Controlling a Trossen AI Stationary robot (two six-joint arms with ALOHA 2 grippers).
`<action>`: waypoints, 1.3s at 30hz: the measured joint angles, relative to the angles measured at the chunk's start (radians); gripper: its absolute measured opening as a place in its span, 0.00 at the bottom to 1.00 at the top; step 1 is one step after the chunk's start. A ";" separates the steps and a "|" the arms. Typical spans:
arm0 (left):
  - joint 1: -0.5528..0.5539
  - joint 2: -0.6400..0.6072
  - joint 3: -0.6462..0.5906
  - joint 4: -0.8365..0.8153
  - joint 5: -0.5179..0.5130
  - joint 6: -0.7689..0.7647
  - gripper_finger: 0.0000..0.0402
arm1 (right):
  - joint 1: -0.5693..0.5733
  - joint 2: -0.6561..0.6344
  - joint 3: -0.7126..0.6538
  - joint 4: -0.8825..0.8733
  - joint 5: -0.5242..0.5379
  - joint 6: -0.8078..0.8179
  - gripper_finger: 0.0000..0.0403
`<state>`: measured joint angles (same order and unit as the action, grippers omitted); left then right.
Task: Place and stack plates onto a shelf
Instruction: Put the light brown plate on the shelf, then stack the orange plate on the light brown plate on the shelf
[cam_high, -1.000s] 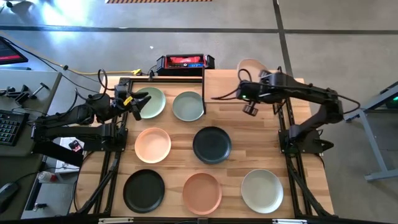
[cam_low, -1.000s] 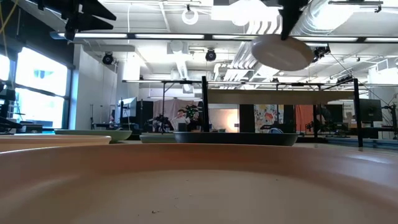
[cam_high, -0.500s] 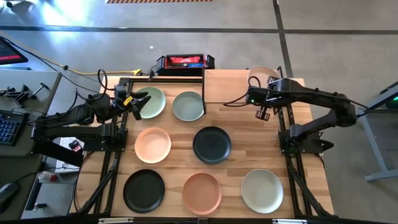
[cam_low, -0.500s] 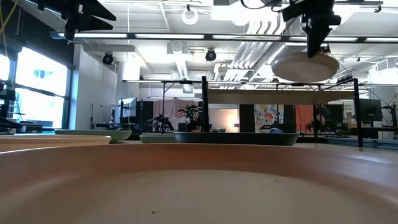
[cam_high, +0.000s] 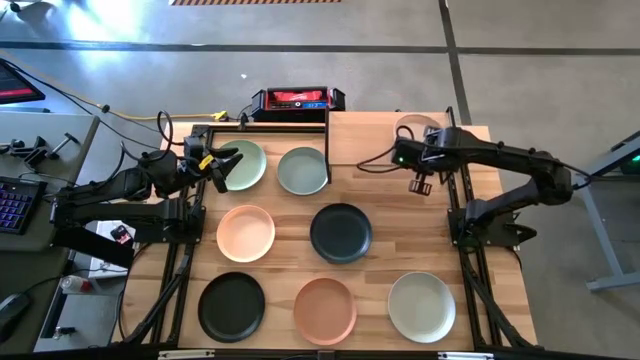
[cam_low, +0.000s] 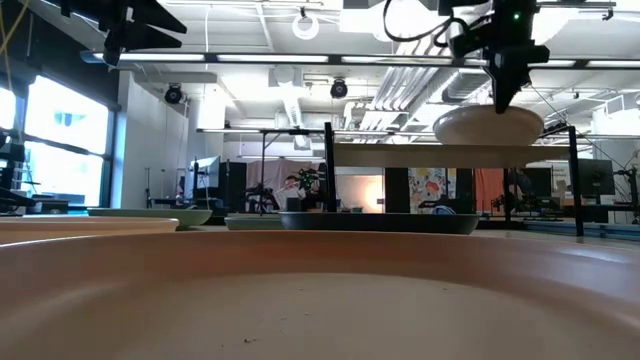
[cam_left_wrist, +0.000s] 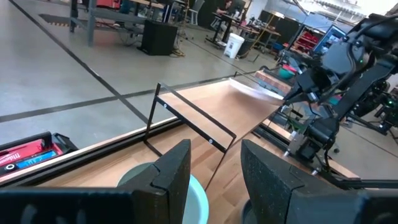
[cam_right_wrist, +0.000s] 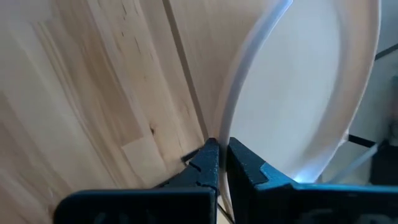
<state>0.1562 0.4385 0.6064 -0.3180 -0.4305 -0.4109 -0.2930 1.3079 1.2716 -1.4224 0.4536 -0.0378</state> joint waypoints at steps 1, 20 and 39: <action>0.000 0.000 0.000 0.000 0.000 0.001 0.33 | -0.007 0.000 0.000 0.009 -0.008 -0.006 0.00; 0.000 0.000 0.000 0.000 0.001 -0.002 0.33 | -0.170 0.000 0.000 0.037 -0.131 -0.077 0.00; 0.000 0.000 0.000 0.000 0.001 -0.006 0.33 | -0.179 0.000 0.000 0.060 -0.136 -0.099 0.18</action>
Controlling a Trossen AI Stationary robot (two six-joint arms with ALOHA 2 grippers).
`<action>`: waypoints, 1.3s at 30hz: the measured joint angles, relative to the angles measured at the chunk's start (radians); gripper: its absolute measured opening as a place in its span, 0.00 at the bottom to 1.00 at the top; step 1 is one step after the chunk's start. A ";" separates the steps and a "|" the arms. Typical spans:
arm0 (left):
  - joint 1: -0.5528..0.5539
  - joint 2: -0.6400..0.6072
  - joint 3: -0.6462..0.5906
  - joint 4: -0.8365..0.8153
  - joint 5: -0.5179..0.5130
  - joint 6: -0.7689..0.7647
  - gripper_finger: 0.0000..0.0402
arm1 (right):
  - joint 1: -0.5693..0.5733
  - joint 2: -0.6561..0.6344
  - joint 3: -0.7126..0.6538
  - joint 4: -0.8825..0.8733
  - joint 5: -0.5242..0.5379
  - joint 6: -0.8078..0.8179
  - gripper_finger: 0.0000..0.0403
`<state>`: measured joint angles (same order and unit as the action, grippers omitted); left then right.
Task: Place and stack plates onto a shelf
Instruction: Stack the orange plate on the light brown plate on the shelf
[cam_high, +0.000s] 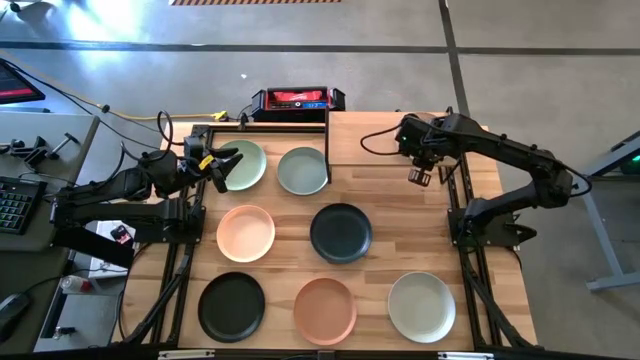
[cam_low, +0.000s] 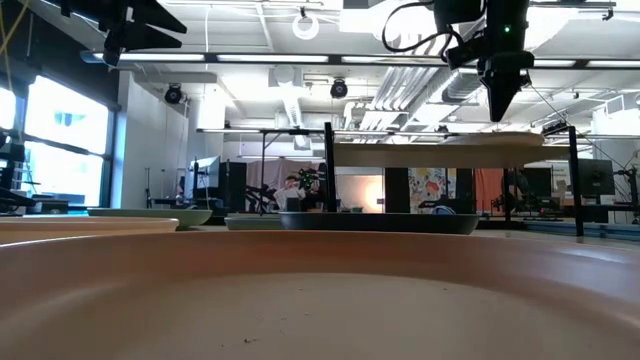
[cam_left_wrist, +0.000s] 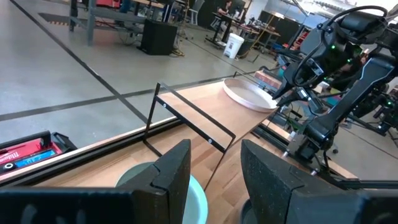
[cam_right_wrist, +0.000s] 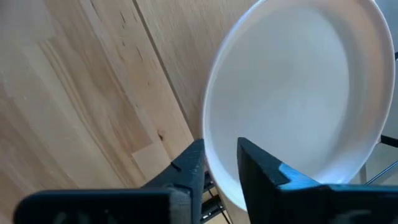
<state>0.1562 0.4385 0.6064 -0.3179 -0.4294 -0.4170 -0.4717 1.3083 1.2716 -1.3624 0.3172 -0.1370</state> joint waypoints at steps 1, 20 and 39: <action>0.000 0.000 0.000 0.000 0.000 0.000 0.33 | 0.000 0.000 0.000 0.000 0.000 0.000 0.19; 0.000 0.124 0.002 -0.028 0.139 -0.136 0.33 | 0.001 0.000 0.291 -0.009 -0.187 0.054 0.20; -0.118 0.573 0.196 -0.321 0.426 -0.635 0.33 | 0.001 -0.001 0.356 -0.008 -0.187 0.089 0.20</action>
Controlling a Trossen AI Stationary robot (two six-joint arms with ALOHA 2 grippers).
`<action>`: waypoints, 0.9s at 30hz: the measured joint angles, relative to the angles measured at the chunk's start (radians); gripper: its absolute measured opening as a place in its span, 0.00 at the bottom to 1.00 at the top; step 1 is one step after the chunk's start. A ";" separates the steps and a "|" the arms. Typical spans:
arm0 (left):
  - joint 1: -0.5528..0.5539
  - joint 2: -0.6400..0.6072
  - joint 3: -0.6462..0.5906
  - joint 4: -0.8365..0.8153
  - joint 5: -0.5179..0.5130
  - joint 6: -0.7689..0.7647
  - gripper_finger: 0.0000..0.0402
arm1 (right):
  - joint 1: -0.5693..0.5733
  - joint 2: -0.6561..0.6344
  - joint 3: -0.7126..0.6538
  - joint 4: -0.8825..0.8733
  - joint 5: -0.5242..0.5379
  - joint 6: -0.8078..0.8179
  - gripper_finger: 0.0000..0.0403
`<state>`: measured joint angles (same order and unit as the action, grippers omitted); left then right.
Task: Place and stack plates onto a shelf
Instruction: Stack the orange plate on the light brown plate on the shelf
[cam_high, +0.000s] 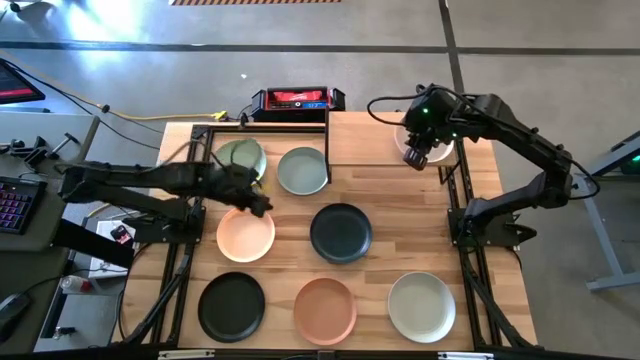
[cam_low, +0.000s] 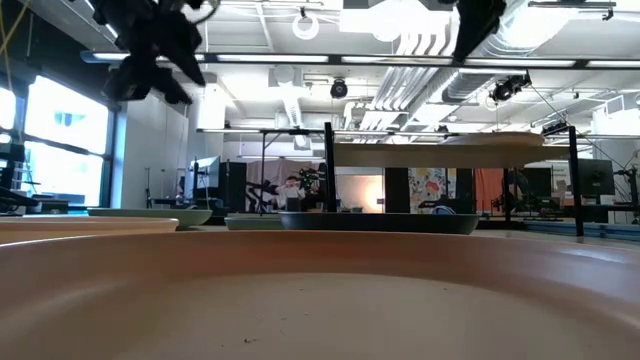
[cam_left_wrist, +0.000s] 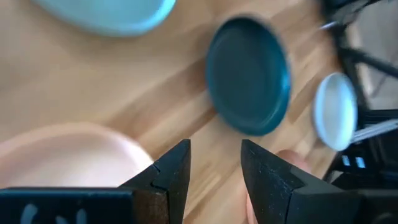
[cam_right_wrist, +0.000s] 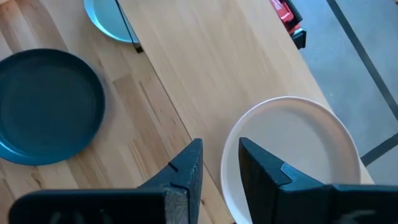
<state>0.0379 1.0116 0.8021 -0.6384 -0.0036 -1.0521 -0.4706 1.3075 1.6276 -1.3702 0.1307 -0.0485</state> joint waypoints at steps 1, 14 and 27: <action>-0.014 0.024 0.000 -0.002 0.000 -0.030 0.33 | 0.000 0.000 0.000 0.000 0.000 0.005 0.20; -0.138 0.274 0.000 0.007 -0.003 -0.241 0.33 | 0.000 0.000 0.000 0.004 0.001 0.007 0.20; -0.171 0.428 0.000 0.016 -0.005 -0.265 0.33 | 0.000 0.000 0.000 0.004 0.001 0.007 0.20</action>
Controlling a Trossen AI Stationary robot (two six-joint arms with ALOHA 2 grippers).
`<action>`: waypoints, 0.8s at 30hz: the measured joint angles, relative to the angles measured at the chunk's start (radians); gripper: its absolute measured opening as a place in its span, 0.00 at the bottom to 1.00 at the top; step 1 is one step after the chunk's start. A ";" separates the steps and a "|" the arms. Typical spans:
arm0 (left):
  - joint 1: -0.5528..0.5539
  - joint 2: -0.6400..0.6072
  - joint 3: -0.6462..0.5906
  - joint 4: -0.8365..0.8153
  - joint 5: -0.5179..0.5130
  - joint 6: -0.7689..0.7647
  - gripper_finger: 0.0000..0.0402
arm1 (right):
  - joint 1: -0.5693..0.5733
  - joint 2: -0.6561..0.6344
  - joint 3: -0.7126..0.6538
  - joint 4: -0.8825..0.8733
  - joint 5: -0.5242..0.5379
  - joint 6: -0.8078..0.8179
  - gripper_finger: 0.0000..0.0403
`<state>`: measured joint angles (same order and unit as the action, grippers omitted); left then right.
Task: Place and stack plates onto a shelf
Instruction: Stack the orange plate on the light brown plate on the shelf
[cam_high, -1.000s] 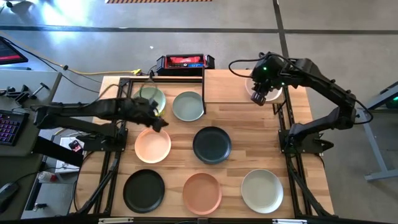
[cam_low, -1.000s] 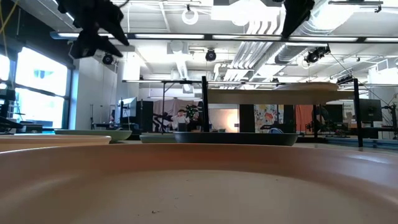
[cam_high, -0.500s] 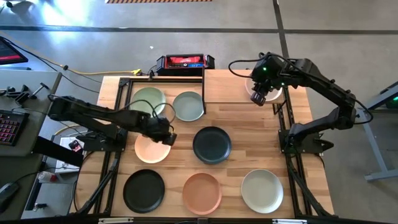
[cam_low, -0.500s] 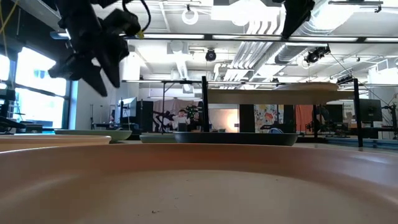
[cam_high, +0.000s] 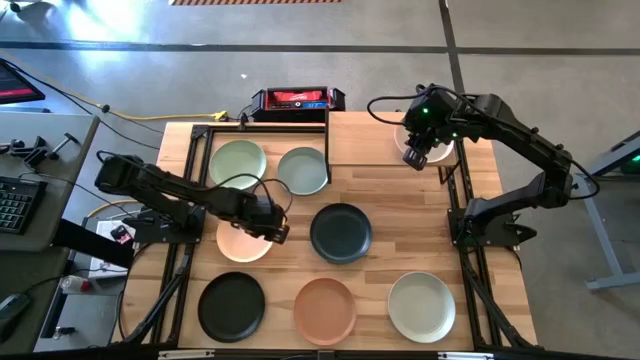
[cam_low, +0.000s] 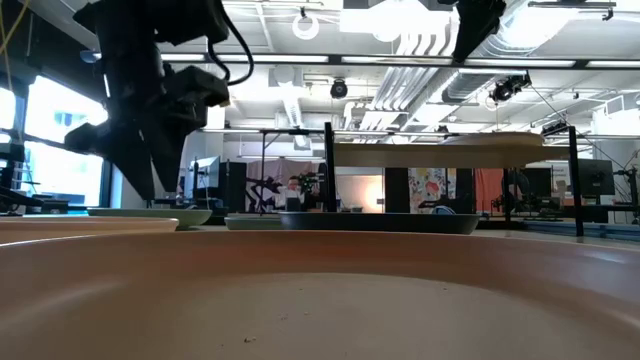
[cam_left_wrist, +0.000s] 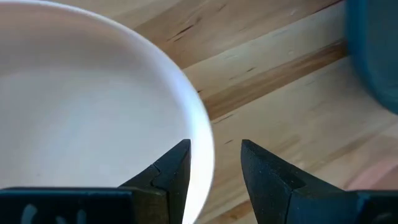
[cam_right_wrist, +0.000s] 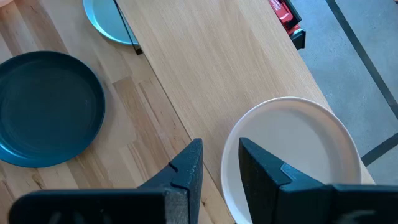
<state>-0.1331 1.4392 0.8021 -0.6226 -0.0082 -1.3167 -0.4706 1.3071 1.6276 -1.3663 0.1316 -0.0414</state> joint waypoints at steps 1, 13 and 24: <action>-0.002 0.008 0.000 0.000 -0.001 0.000 0.33 | 0.000 0.000 0.000 0.000 0.000 0.000 0.20; -0.047 0.106 0.000 0.053 -0.003 -0.016 0.33 | 0.000 0.000 0.000 0.000 0.001 0.000 0.20; -0.060 0.166 0.003 0.054 -0.002 -0.018 0.33 | 0.000 0.000 0.000 0.000 0.001 0.000 0.20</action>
<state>-0.1932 1.6054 0.8053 -0.5688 -0.0105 -1.3348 -0.4709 1.3075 1.6272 -1.3666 0.1322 -0.0418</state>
